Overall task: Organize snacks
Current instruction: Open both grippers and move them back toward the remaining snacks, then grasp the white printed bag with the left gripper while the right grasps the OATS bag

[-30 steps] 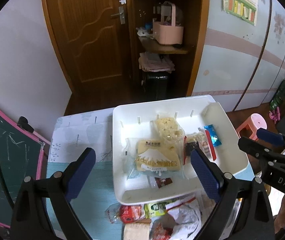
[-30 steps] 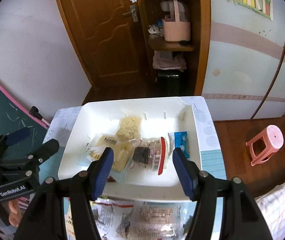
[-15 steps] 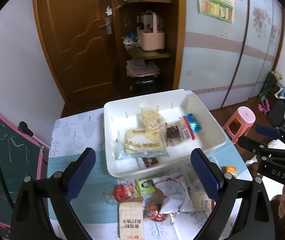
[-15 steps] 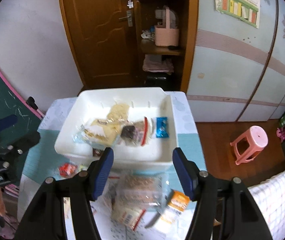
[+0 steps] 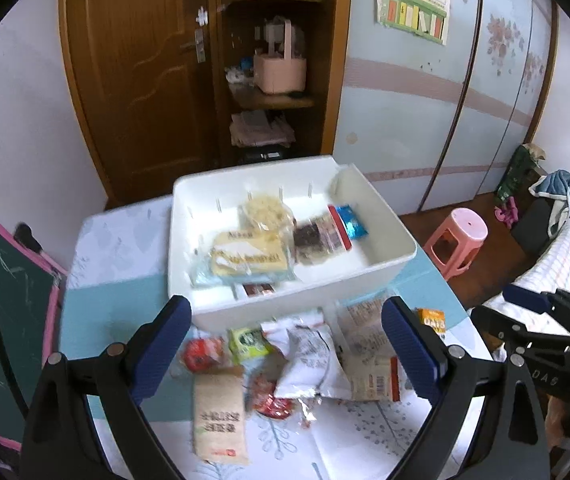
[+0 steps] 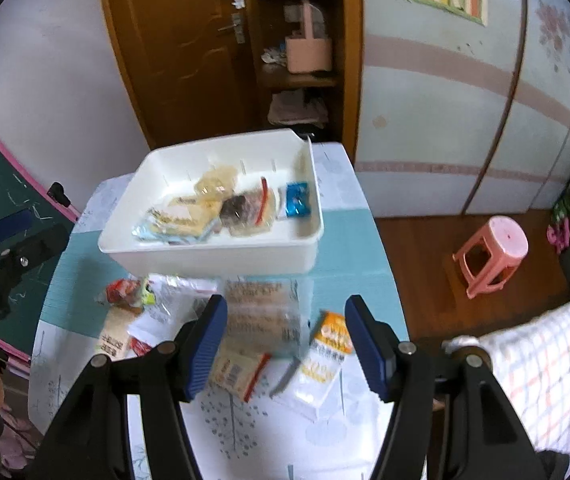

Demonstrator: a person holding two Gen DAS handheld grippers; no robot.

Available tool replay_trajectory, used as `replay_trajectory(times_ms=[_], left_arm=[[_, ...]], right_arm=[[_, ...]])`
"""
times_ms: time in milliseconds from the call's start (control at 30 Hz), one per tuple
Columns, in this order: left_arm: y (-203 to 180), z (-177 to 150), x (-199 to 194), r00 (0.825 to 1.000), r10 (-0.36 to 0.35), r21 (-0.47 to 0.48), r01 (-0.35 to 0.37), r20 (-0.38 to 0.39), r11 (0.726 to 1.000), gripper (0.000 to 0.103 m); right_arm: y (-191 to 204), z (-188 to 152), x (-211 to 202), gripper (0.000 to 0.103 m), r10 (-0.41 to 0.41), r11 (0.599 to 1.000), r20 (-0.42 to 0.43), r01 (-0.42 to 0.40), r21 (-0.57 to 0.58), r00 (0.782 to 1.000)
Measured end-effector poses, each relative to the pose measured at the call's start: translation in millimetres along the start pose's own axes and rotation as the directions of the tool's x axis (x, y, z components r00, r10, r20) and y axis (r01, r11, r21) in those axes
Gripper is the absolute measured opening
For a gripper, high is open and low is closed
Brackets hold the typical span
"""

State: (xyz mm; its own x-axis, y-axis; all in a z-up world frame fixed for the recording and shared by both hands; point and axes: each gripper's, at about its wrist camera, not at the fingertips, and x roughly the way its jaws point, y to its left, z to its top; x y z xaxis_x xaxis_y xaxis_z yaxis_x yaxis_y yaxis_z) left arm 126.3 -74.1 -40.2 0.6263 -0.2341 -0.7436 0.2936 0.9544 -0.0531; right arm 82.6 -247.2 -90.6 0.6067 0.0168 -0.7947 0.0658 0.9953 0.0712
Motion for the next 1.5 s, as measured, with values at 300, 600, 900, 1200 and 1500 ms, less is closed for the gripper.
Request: replay_trajectory(times_ms=[300, 600, 900, 1200, 1500], left_arm=[[2, -39, 53, 0.993, 0.036, -0.038, -0.041, -0.112, 0.998, 0.096], [-5, -59, 97, 0.977, 0.025, -0.05, -0.036, -0.212, 0.998, 0.096], [-13, -67, 126, 0.963, 0.021, -0.048, -0.035, -0.267, 0.998, 0.096], [-15, -68, 149, 0.953, 0.032, -0.06, -0.052, -0.303, 0.997, 0.096], [-18, -76, 165, 0.939, 0.02, -0.066, -0.045, -0.343, 0.997, 0.064]], right_arm=[[-27, -46, 50, 0.062, -0.019, 0.99, -0.118, 0.035, 0.138, 0.993], [-35, -71, 84, 0.062, -0.007, 0.98, -0.194, 0.045, 0.193, 0.981], [-31, -72, 107, 0.062, -0.019, 0.981, -0.221, 0.061, 0.184, 0.975], [-18, -73, 119, 0.062, -0.051, 0.984, -0.231, 0.088, 0.154, 0.972], [-9, -75, 116, 0.048, -0.123, 0.985, -0.197, 0.144, 0.095, 0.973]])
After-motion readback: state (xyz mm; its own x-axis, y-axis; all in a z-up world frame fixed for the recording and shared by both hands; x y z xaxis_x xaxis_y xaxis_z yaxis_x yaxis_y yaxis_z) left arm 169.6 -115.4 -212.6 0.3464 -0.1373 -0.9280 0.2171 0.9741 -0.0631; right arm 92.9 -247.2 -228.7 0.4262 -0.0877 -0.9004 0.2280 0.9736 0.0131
